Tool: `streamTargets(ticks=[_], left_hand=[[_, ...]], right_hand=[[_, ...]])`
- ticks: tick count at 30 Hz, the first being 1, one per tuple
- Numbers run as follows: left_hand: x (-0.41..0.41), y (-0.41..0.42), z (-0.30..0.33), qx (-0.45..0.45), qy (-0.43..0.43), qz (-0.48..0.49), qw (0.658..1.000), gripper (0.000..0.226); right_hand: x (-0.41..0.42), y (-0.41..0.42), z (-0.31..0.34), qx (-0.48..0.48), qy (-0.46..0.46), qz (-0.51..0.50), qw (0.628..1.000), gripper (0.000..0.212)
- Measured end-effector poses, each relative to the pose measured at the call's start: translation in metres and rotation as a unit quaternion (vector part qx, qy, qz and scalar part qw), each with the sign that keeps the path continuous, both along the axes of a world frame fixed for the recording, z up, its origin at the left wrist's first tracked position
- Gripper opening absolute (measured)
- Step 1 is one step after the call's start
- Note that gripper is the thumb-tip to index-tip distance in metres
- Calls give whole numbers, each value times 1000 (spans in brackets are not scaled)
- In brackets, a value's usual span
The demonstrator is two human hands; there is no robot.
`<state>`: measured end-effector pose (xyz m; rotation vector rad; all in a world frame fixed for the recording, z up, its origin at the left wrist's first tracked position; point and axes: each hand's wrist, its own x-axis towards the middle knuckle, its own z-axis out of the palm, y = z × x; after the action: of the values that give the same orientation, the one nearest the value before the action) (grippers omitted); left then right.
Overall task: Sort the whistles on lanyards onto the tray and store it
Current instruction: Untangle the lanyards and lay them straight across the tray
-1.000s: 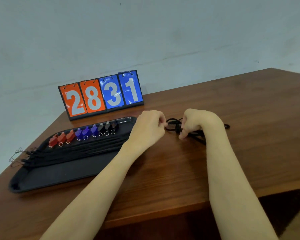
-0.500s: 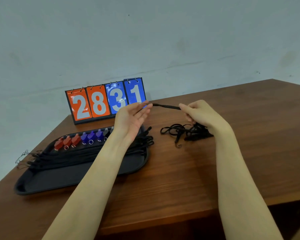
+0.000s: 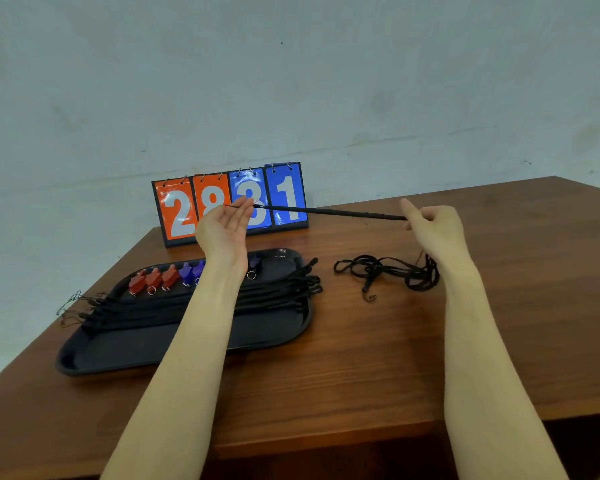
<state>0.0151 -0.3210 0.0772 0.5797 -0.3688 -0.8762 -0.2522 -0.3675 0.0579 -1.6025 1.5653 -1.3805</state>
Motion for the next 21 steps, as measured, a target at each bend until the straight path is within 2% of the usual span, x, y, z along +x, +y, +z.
streamTargets(ticks=[6, 11, 15, 18, 20, 21], left_hand=[[20, -2, 2, -5, -11, 148, 989, 20], [13, -3, 0, 7, -130, 243, 961, 18], [-11, 4, 2, -1, -249, 187, 950, 16], [-32, 11, 6, 9, -325, 88, 942, 12], [-44, 15, 7, 32, -381, 10, 924, 3], [-50, 17, 6, 52, -414, -35, 908, 6]], right_hand=[[-7, -3, -7, -3, -74, -49, 996, 52], [-4, -5, -8, -40, -94, -38, 994, 52], [4, -2, -3, -78, -120, 60, 988, 48], [8, 1, 0, -90, -126, 114, 981, 51], [10, 3, 2, -90, -137, 144, 976, 46], [10, 3, 3, -94, -141, 158, 973, 44]])
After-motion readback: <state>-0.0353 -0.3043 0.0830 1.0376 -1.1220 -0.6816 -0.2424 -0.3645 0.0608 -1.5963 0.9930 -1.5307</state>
